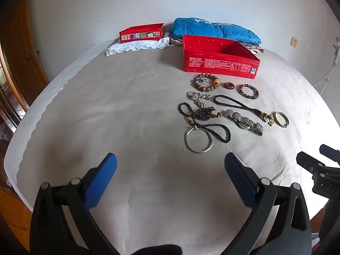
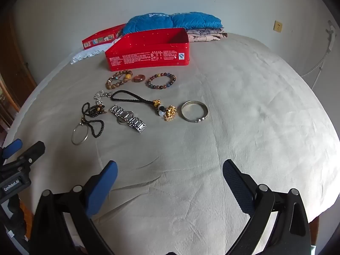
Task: Organize jewelry
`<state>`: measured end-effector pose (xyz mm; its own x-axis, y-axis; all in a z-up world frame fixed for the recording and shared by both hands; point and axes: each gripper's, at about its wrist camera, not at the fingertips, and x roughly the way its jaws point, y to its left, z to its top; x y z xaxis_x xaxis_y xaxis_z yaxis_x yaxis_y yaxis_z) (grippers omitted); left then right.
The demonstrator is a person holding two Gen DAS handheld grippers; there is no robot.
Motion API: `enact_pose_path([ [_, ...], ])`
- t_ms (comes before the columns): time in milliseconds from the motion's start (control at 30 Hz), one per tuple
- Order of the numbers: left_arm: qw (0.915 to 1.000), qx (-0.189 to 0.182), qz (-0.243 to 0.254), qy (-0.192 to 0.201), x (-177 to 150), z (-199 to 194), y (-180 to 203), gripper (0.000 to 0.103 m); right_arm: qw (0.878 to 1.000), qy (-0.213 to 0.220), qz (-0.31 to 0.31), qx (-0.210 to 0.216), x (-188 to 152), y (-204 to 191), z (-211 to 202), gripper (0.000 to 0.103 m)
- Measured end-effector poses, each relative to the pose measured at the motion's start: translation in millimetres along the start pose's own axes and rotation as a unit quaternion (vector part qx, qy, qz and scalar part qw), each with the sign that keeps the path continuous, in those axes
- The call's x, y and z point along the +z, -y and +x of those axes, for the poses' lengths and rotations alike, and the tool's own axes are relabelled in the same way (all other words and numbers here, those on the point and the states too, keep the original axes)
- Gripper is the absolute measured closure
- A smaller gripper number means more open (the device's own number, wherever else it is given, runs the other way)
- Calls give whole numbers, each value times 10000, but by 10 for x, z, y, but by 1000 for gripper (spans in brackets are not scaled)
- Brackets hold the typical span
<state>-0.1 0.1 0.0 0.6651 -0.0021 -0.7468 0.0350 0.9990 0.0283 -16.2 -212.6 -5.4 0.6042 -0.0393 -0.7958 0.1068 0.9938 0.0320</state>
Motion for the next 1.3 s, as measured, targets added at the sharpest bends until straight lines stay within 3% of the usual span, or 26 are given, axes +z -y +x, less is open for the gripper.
enact_pose_path([
  [1300, 10000, -17, -23, -14, -1, 34, -37, 3, 10000, -31, 13, 11, -5, -11, 27, 4],
])
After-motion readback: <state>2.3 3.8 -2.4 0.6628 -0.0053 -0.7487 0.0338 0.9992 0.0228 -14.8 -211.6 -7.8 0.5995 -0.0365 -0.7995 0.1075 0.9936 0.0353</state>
